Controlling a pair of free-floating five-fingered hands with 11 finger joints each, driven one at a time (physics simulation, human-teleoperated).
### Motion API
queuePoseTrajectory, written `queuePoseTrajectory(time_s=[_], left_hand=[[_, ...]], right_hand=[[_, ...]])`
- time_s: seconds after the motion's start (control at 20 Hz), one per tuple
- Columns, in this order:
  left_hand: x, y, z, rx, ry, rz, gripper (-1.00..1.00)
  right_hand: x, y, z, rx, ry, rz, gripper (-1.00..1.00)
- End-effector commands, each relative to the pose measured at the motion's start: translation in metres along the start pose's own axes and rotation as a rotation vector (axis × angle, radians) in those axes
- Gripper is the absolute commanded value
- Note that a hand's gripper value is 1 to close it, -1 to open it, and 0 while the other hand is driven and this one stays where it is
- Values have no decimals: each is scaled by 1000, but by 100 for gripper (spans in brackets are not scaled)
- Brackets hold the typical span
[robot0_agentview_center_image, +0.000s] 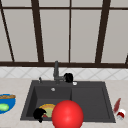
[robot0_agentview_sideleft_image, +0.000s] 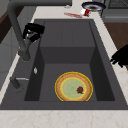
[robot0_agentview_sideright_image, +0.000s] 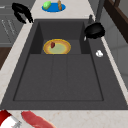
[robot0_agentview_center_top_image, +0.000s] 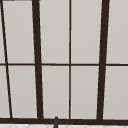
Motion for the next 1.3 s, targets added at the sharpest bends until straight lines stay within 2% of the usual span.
queuePoseTrajectory(time_s=[0.0, 0.3, 0.5, 0.75, 0.9, 0.95, 1.0, 1.1, 1.25], left_hand=[[0, 0, 0, 0, 0, 0, 0], [0, 0, 0, 0, 0, 0, 0], [0, 0, 0, 0, 0, 0, 0], [0, 0, 0, 0, 0, 0, 0], [0, 0, 0, 0, 0, 0, 0], [0, 0, 0, 0, 0, 0, 0], [0, 0, 0, 0, 0, 0, 0], [0, 0, 0, 0, 0, 0, 0], [0, 0, 0, 0, 0, 0, 0]], right_hand=[[-7, 7, 16, -15, 19, -32, 100], [-6, 16, 23, -104, 38, -36, 100], [-4, 23, 26, -108, 66, -53, 100], [-8, 24, 29, -165, 66, -53, 100], [0, 20, 11, -175, 35, -2, 100], [3, 20, 9, -172, 31, 5, -100], [4, 15, 13, -132, 18, 8, -100], [2, 13, 10, -102, 16, -1, -100], [-8, -14, 14, -51, 22, -34, -100]])
